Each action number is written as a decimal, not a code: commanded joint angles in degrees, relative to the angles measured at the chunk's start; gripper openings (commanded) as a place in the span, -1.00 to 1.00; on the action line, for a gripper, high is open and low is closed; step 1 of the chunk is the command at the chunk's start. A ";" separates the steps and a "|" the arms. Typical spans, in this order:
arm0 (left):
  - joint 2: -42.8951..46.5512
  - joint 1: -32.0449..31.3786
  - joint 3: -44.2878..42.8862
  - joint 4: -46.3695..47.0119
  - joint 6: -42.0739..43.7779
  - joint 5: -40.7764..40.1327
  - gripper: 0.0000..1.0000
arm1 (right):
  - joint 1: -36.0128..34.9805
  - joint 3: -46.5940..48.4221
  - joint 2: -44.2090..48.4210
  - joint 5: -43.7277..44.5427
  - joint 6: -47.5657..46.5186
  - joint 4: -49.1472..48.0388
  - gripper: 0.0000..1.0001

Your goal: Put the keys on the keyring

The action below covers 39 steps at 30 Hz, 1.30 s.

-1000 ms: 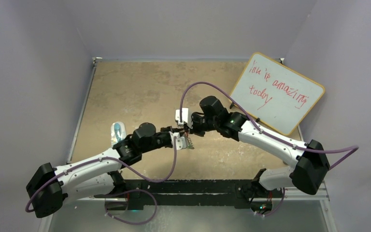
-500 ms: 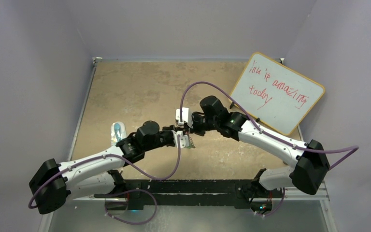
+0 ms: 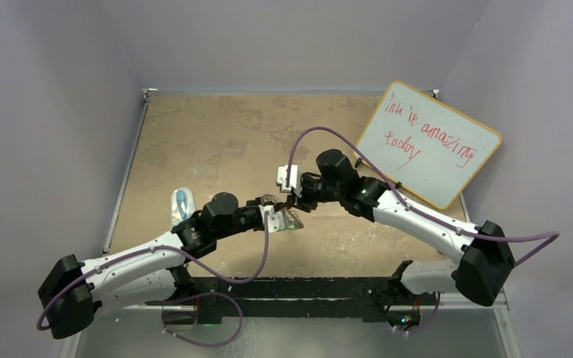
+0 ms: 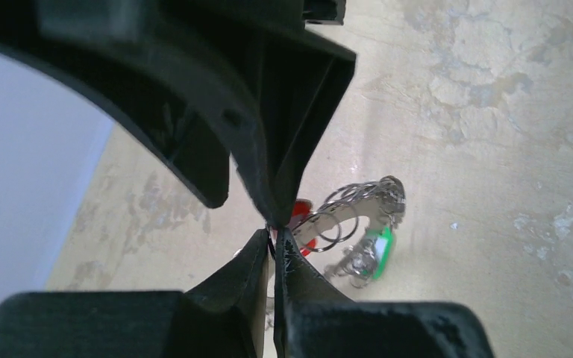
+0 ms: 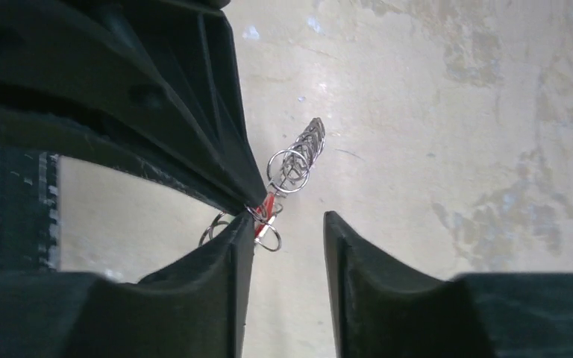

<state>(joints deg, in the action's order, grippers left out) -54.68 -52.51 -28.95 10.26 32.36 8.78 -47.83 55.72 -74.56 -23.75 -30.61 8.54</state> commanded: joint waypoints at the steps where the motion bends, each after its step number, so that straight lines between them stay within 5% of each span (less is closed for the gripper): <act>1: 4.51 0.04 4.90 9.94 -6.98 -0.99 -1.00 | 4.63 -3.06 4.73 -9.58 6.42 -10.57 0.00; 7: 7.89 0.04 14.27 29.17 -15.81 0.27 -1.00 | 10.44 -9.37 9.96 -21.11 12.51 -19.34 0.16; 16: 5.54 0.04 21.89 50.89 -20.20 0.34 -1.00 | 10.47 -10.33 8.10 -31.08 14.75 -20.92 -0.18; 31: 5.29 0.04 21.79 48.84 -19.59 1.31 -1.00 | 10.33 -8.85 2.00 -28.65 21.86 -26.80 -0.21; 39: 5.24 0.04 21.22 47.57 -19.24 1.32 -1.00 | 10.39 -8.15 -0.39 -28.11 21.45 -24.16 -0.94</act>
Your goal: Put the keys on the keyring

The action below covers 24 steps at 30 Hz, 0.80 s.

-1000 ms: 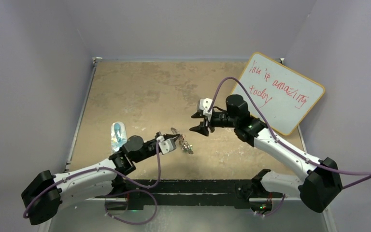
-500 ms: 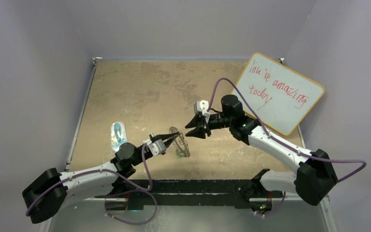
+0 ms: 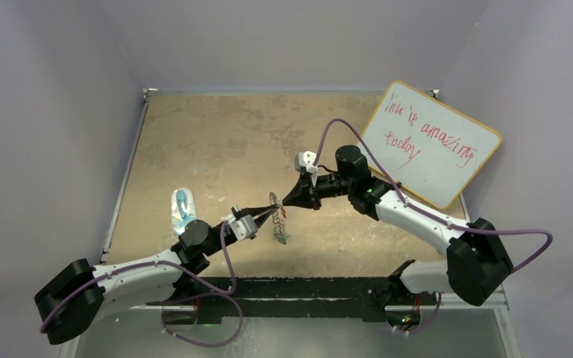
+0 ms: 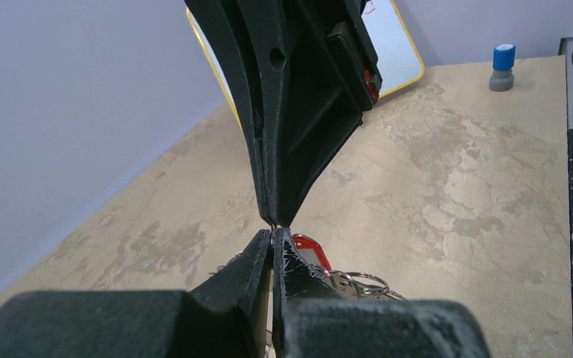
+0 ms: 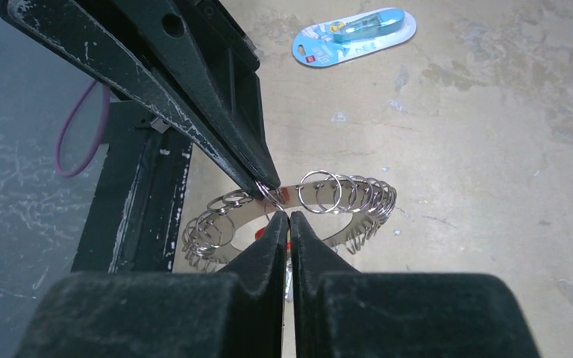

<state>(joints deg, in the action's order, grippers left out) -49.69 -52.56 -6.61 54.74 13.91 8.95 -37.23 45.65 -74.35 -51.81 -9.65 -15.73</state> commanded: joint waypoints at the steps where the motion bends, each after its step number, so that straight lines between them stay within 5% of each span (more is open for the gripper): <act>1: 0.21 0.08 -1.12 3.09 -0.75 1.15 -1.00 | -0.22 1.90 -0.81 -0.08 0.32 0.68 -1.00; 24: 0.71 0.08 -0.51 3.63 -1.79 1.25 -1.00 | -0.25 1.22 -4.69 1.80 0.40 3.62 -1.00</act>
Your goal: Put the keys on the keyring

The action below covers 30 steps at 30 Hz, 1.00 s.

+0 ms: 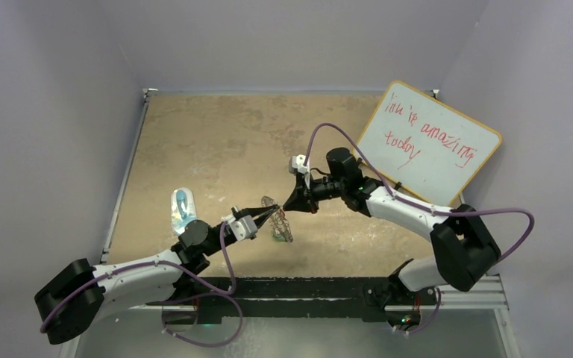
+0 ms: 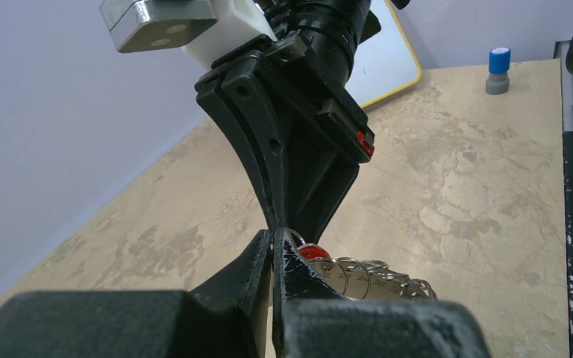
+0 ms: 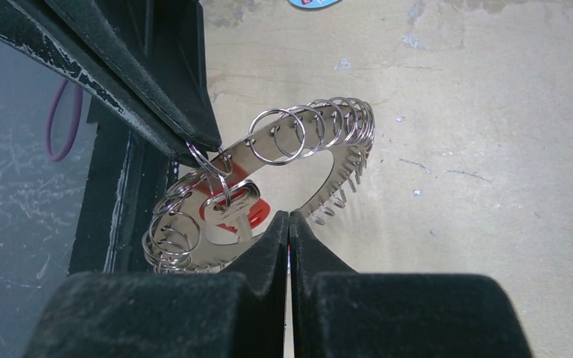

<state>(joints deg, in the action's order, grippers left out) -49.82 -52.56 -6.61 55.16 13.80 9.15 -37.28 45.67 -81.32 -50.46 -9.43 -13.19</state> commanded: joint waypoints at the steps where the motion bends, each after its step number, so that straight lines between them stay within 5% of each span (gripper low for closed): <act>1: 1.17 0.08 -0.44 2.55 -1.61 1.00 -1.00 | -0.23 0.41 4.18 1.03 -0.10 1.81 -1.00; 8: 1.51 0.08 -0.59 1.53 -1.50 1.15 -1.00 | -0.16 -3.70 14.43 4.37 0.54 0.27 -0.08; 12: 0.90 0.08 -0.77 2.03 -1.41 1.44 -1.00 | -0.16 -3.23 15.03 3.72 2.08 -2.79 0.13; 20: 0.37 0.08 -1.12 2.32 -1.06 1.75 -1.00 | -0.26 0.80 8.37 0.86 6.60 -5.50 -0.06; 30: 0.35 0.08 -1.30 2.24 -0.91 1.71 -1.00 | -0.43 1.62 4.40 -3.26 7.43 -6.38 -0.64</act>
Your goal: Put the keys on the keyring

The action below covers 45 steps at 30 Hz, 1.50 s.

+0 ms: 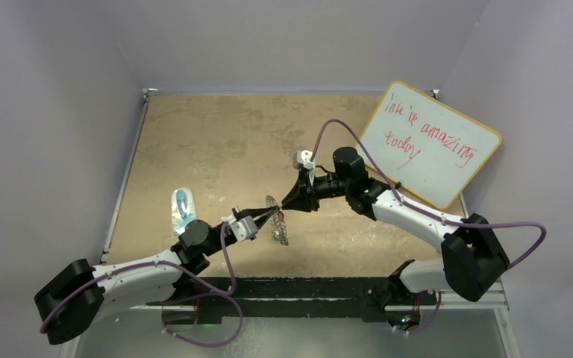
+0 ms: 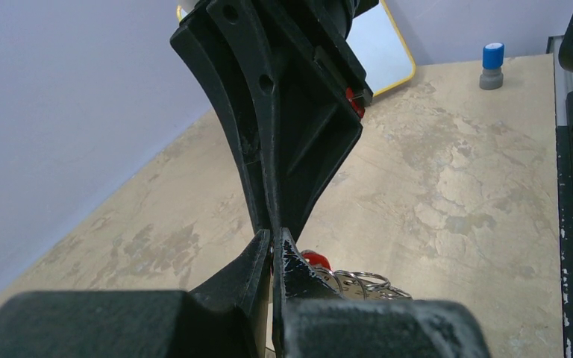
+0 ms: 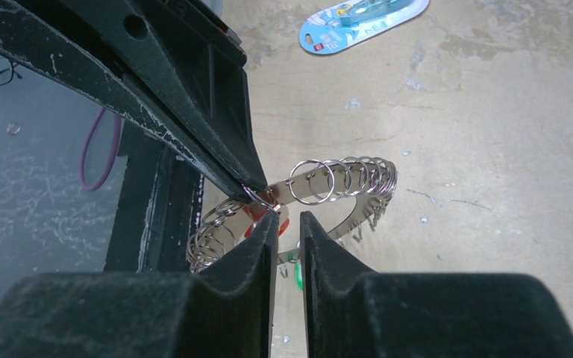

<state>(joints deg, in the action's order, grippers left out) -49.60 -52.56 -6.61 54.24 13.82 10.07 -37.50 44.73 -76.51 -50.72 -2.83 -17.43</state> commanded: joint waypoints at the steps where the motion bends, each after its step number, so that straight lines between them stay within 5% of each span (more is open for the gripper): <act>1: 0.04 0.08 -1.30 3.15 -0.92 0.83 -1.00 | -0.22 2.60 -0.67 -3.33 0.66 -1.97 -0.70; 5: -0.05 0.08 -1.30 3.15 -0.97 0.83 -1.00 | -0.21 2.32 -1.00 -4.02 0.28 -2.04 -1.00; 18: 0.21 0.08 -1.16 3.00 -0.68 0.71 -1.00 | -0.14 1.07 2.22 -1.25 -2.04 2.50 -0.99; 24: 0.25 0.04 -1.30 2.98 -0.65 0.88 -1.00 | -0.17 -0.60 5.37 -1.19 -1.51 -1.12 -0.28; 28: 0.19 0.04 -1.30 2.98 -0.65 0.91 -1.00 | -0.18 -0.58 4.42 -2.77 0.18 -3.67 -0.11; 40: 0.12 0.08 -1.30 3.15 -0.47 0.95 -1.00 | -0.30 0.65 -1.75 -5.33 1.30 -4.81 -0.28; 45: 0.05 0.08 -1.30 3.24 -0.38 0.92 -1.00 | -0.30 0.80 -2.86 -5.27 1.23 -4.32 -0.58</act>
<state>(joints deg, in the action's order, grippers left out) -49.78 -52.56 -6.61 54.24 13.91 10.24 -37.50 44.53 -78.91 -54.17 -2.00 -20.21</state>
